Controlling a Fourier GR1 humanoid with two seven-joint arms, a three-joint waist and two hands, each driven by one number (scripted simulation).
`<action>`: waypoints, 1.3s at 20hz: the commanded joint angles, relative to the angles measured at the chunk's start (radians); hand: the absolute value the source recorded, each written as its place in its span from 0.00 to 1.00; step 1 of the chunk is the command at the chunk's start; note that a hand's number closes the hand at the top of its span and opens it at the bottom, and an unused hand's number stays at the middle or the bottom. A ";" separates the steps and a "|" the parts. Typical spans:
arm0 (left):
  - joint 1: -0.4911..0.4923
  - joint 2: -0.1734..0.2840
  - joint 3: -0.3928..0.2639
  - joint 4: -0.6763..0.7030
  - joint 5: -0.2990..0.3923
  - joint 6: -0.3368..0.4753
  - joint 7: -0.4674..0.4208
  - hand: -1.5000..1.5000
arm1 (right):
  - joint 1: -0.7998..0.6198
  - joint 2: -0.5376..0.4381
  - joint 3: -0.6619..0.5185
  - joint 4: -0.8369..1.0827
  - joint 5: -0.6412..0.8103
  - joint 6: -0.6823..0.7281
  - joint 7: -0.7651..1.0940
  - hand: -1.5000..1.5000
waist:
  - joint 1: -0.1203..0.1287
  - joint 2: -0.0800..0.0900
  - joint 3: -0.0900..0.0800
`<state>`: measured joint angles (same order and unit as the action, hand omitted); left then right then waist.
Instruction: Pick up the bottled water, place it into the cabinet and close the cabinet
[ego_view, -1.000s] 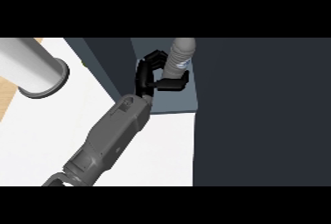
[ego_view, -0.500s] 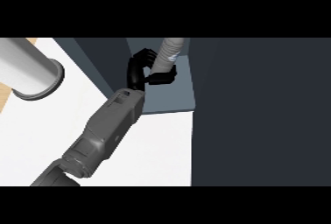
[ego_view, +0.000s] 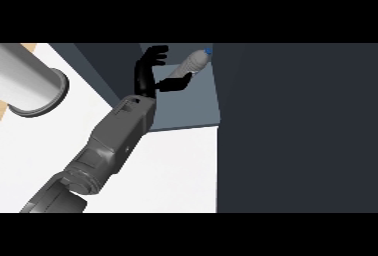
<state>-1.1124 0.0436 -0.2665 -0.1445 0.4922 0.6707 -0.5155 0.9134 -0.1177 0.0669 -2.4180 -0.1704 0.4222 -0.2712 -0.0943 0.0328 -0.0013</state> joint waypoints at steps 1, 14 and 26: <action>-0.029 0.011 -0.005 0.047 -0.024 0.045 -0.034 0.00 | 0.010 -0.015 -0.031 -0.023 -0.069 0.019 0.003 0.00 | -0.011 0.003 0.000; -0.105 -0.001 0.067 -0.018 0.024 -0.131 -0.108 0.00 | 0.007 -0.019 -0.017 -0.009 -0.087 0.049 -0.001 0.00 | 0.000 0.001 0.000; -0.043 -0.043 0.092 -0.088 0.049 -0.273 -0.192 0.00 | 0.046 0.032 0.069 -0.086 -0.024 0.007 0.057 0.00 | 0.052 -0.024 0.000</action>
<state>-1.1683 0.0139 -0.1787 -0.2172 0.5360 0.4019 -0.6892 0.9525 -0.1074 0.1091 -2.4178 -0.1912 0.4590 -0.2695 -0.0521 0.0119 -0.0011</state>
